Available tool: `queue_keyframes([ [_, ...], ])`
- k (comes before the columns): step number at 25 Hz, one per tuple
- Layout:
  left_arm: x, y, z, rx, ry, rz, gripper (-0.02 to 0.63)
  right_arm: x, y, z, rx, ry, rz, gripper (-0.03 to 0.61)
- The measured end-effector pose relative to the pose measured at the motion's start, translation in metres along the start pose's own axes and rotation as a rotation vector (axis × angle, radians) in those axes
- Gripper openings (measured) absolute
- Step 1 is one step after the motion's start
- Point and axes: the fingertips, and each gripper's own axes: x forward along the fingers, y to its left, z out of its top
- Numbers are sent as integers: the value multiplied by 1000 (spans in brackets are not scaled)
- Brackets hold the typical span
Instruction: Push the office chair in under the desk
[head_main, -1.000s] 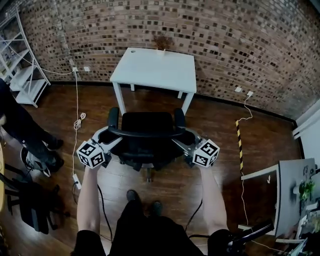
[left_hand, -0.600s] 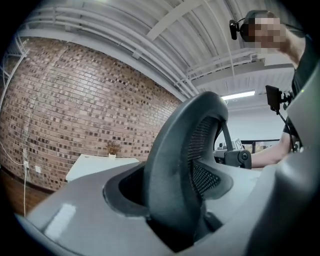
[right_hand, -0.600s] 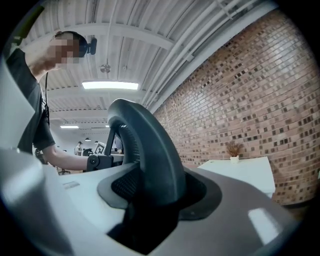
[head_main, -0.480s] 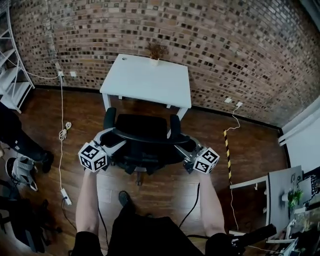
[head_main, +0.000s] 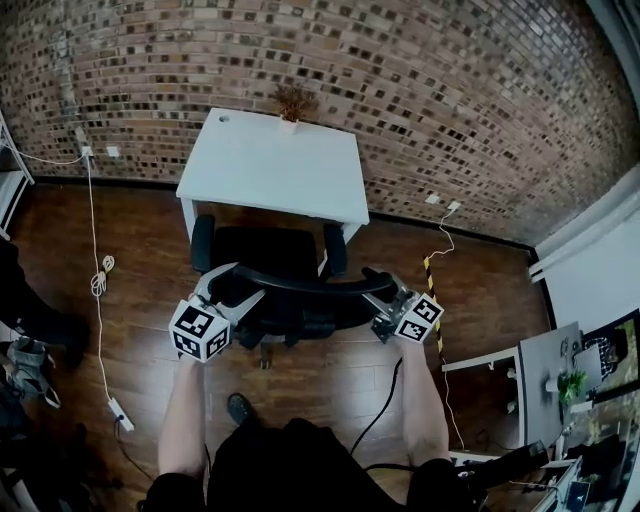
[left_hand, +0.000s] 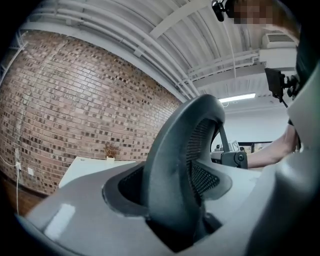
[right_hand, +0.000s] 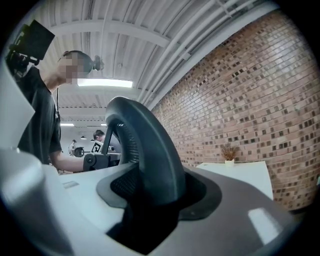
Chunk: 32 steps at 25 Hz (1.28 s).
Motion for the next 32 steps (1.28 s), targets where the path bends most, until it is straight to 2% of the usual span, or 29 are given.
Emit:
queue_keyframes([
  [8, 20, 40, -7, -6, 1, -18, 377, 27, -28, -3, -8, -2, -29, 229],
  [13, 60, 49, -2, -8, 12, -11, 377, 27, -64, 13, 5, -5, -15, 225],
  [22, 116, 100, -14, -41, 44, -15, 388, 56, -122, 19, 27, -10, -7, 219],
  [29, 183, 153, -8, -56, 60, -9, 388, 84, -196, 34, 57, -7, 0, 213],
  [32, 205, 182, -21, -73, 71, 1, 390, 101, -225, 25, 70, -7, 3, 209],
])
